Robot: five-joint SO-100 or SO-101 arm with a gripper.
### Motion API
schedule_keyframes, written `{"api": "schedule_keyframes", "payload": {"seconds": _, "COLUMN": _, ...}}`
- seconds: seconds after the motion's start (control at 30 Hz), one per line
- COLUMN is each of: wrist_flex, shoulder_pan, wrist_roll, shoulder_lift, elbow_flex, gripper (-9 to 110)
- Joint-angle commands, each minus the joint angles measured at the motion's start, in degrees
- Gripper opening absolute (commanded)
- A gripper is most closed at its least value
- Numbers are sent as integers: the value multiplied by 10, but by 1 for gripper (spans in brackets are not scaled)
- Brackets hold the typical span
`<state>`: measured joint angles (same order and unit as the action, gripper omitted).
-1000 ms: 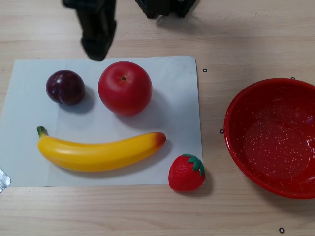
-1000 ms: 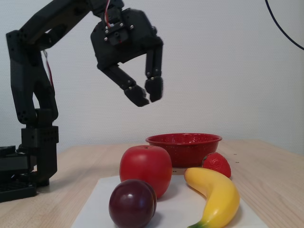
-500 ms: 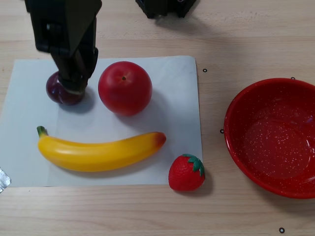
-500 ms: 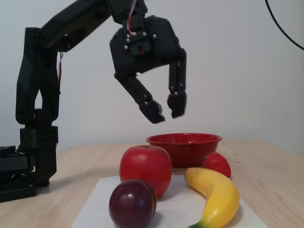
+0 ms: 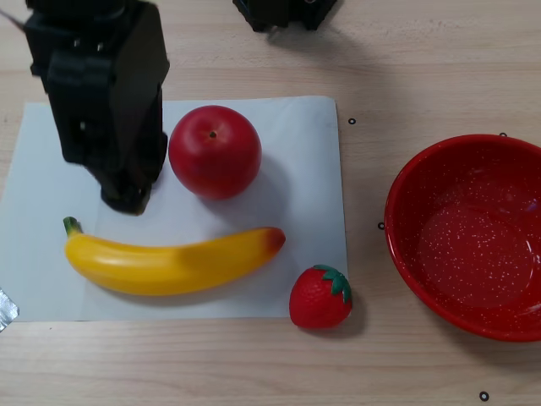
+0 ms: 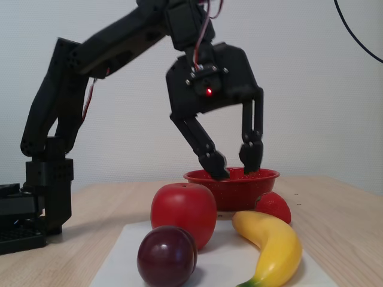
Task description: Grasp the banana and put it in the red bowl.
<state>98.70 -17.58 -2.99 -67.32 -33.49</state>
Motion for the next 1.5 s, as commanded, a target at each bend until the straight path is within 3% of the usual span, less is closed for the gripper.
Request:
{"api": "schedule_keyframes", "payload": {"seconds": 0.0, "wrist_flex": -12, "shoulder_pan": 8, "wrist_roll": -7, "shoulder_lift": -12, "elbow_flex": 73, "gripper": 10}}
{"api": "schedule_keyframes", "payload": {"seconds": 0.23, "wrist_flex": 5, "shoulder_pan": 23, "wrist_roll": -24, "shoulder_lift": 43, "elbow_flex": 132, "gripper": 20}}
{"api": "schedule_keyframes", "payload": {"seconds": 0.43, "wrist_flex": 1, "shoulder_pan": 32, "wrist_roll": -26, "shoulder_lift": 76, "elbow_flex": 151, "gripper": 35}}
{"api": "schedule_keyframes", "payload": {"seconds": 0.8, "wrist_flex": -53, "shoulder_pan": 38, "wrist_roll": -48, "shoulder_lift": 143, "elbow_flex": 203, "gripper": 46}}
{"api": "schedule_keyframes", "payload": {"seconds": 1.47, "wrist_flex": -112, "shoulder_pan": 41, "wrist_roll": -74, "shoulder_lift": 212, "elbow_flex": 242, "gripper": 49}}
